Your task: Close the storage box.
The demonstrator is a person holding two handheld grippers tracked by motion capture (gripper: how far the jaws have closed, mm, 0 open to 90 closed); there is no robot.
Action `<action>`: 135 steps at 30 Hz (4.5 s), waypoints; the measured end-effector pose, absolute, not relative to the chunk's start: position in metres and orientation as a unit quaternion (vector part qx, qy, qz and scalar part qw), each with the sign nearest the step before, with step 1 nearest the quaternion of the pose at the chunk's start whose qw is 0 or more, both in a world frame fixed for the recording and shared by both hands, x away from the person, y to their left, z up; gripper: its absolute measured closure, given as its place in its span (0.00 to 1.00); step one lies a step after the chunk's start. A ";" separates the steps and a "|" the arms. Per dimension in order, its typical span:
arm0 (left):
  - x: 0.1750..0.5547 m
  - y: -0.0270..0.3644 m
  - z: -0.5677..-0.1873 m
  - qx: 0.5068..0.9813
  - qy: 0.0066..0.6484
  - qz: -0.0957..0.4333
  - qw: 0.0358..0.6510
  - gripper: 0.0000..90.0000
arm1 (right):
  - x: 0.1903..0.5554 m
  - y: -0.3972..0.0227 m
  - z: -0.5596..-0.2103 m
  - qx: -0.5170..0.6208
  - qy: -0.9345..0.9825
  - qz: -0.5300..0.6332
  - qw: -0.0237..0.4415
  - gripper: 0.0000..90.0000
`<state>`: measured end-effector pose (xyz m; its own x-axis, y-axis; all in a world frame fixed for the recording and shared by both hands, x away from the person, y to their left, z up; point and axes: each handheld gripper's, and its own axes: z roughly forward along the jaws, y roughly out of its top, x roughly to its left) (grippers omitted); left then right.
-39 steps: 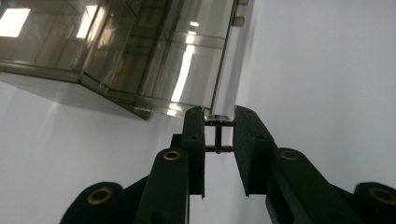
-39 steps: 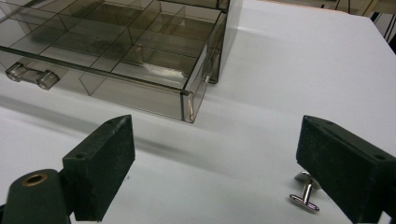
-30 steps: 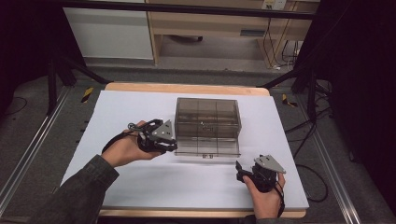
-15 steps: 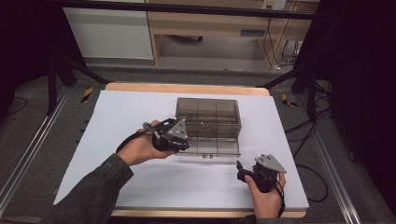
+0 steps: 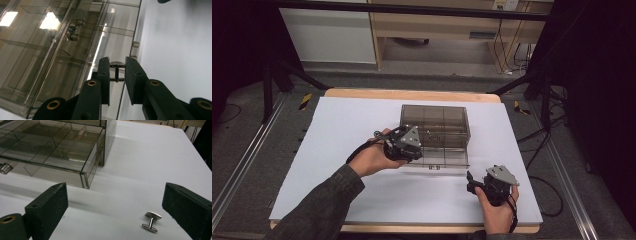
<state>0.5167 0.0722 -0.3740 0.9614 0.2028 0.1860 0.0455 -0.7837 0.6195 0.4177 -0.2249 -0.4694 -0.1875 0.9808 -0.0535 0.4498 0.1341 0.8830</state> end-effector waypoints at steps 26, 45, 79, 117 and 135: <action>0.528 0.038 -0.398 0.918 0.109 0.117 0.364 0.83 | 0.417 -0.227 -0.469 0.536 0.667 0.384 0.348 0.08; 0.541 0.028 -0.416 0.925 0.137 0.106 0.339 0.83 | 0.418 -0.227 -0.469 0.536 0.669 0.382 0.344 0.08; 0.497 0.129 -0.377 0.878 0.170 0.177 0.411 0.36 | 0.440 -0.254 -0.433 0.614 0.664 0.313 0.291 0.29; 0.463 0.272 -0.464 0.826 0.293 0.286 0.387 0.15 | 0.469 -0.257 -0.449 0.699 0.651 0.225 0.192 0.65; 0.463 0.268 -0.467 0.833 0.289 0.276 0.383 0.16 | 0.472 -0.261 -0.455 0.705 0.653 0.213 0.175 0.73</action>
<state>0.4626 0.2682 -0.4671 0.6807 0.6932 0.2370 0.2705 -0.5385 0.7980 0.4716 -0.2612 -0.4551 0.0559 0.9959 0.0715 0.8474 -0.0852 0.5241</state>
